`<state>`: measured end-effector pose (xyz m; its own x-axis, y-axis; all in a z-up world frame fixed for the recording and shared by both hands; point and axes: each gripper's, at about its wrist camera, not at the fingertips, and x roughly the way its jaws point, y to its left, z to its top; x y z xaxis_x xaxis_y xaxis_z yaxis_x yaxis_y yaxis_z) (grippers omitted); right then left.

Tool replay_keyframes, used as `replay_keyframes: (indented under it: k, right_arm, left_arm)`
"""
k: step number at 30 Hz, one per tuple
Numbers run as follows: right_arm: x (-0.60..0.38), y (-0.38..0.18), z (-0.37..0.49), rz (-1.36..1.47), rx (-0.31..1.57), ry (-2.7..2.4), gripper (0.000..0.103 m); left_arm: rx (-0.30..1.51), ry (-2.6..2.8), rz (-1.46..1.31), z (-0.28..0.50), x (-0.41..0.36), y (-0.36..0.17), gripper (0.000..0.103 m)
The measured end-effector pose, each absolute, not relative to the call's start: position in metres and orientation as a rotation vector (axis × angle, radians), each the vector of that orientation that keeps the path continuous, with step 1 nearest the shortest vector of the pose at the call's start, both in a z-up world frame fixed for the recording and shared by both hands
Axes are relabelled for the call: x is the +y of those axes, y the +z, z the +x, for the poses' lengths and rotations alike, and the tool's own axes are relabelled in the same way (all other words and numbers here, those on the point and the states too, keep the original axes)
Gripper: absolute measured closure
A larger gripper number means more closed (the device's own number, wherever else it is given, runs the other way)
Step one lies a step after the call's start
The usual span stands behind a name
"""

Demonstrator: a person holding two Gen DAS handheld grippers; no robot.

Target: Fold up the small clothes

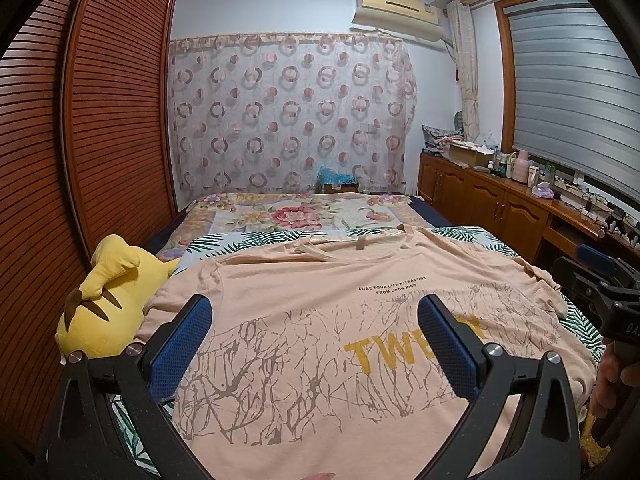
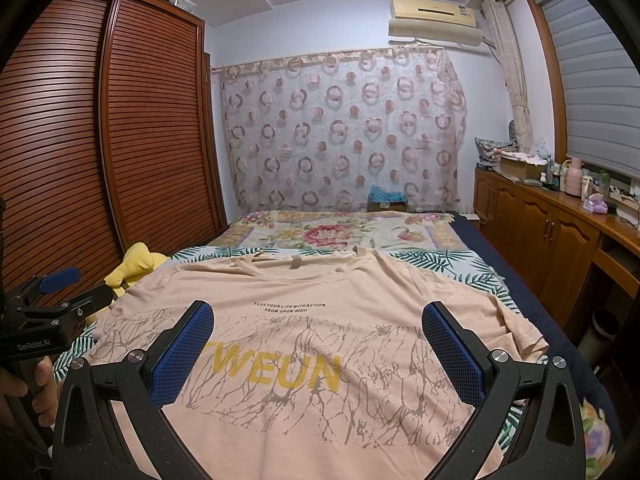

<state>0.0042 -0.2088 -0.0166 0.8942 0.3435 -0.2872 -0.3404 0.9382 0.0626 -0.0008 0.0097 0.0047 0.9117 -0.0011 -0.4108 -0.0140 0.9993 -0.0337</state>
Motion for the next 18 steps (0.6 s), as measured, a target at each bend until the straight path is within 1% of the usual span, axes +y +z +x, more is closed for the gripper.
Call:
replay_keyframes:
  k: [18]
  right_arm:
    - [-0.2087, -0.0166, 0.0036, 0.011, 0.301, 0.354, 0.000]
  left_arm:
    - [0.422, 0.007, -0.034, -0.0040, 0.0084, 0.0074, 0.000]
